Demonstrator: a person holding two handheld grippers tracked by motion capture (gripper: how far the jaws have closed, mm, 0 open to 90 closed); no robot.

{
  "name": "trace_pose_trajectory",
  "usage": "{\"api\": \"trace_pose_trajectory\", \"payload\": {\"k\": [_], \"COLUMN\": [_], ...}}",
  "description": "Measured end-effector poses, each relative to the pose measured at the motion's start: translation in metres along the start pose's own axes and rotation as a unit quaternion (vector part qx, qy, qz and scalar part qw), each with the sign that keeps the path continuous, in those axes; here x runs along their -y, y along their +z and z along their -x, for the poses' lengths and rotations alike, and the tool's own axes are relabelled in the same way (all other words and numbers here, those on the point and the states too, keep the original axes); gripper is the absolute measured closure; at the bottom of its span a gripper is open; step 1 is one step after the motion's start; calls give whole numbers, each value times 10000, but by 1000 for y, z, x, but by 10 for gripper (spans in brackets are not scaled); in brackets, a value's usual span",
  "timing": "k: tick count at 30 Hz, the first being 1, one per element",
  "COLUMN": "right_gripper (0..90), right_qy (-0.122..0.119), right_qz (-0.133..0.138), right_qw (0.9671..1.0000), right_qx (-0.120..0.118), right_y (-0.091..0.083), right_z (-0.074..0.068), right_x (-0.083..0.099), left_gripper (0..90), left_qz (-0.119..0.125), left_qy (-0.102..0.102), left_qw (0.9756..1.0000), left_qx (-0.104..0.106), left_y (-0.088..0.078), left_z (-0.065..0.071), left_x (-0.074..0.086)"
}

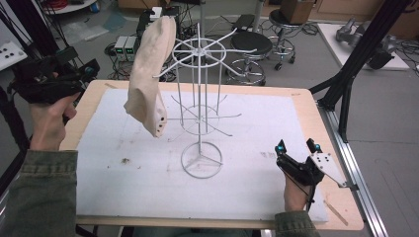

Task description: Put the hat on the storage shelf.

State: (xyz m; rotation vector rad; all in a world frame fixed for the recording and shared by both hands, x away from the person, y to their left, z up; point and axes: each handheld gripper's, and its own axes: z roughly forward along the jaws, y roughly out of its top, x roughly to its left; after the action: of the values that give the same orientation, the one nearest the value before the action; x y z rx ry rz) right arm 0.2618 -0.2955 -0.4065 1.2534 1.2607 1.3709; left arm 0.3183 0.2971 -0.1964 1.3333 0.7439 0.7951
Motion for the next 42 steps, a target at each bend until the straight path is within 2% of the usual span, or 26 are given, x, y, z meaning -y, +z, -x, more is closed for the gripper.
{"api": "trace_pose_trajectory", "payload": {"k": [3,8,12,19,22,24,28,36,42], "right_gripper": [46,46,46,46,46,46,46,46,46], "right_qy": [22,28,62,62,69,56,38,25,39], "right_qz": [-6,10,-5,37,-5,1,15,-13,-23], "right_qw": [10000,10000,10000,10000,10000,10000,10000,10000,10000], "right_qx": [-2,28,31,40,34,31,29,10,5], "right_y": [0,0,-1,-1,-1,-1,-1,-1,-1], "right_z": [0,-1,0,0,0,-1,0,-1,-1], "right_x": [0,0,0,0,0,0,0,0,0], "left_gripper": [180,179,179,179,179,182,185,192,191], "left_qz": [46,75,69,183,186,200,161,31,-92], "left_qy": [19,177,221,185,104,130,141,33,101], "left_qw": [9998,9988,9979,9943,9927,9909,9875,9836,9800], "left_qx": [-169,-449,-597,-1034,-1188,-1328,-1564,-1802,-1986], "left_y": [-6,-14,-20,-33,-37,-40,-46,-57,-63], "left_z": [-2,-3,-3,-3,-3,-1,0,-2,-3], "left_x": [2,7,11,29,41,51,80,127,156]}}
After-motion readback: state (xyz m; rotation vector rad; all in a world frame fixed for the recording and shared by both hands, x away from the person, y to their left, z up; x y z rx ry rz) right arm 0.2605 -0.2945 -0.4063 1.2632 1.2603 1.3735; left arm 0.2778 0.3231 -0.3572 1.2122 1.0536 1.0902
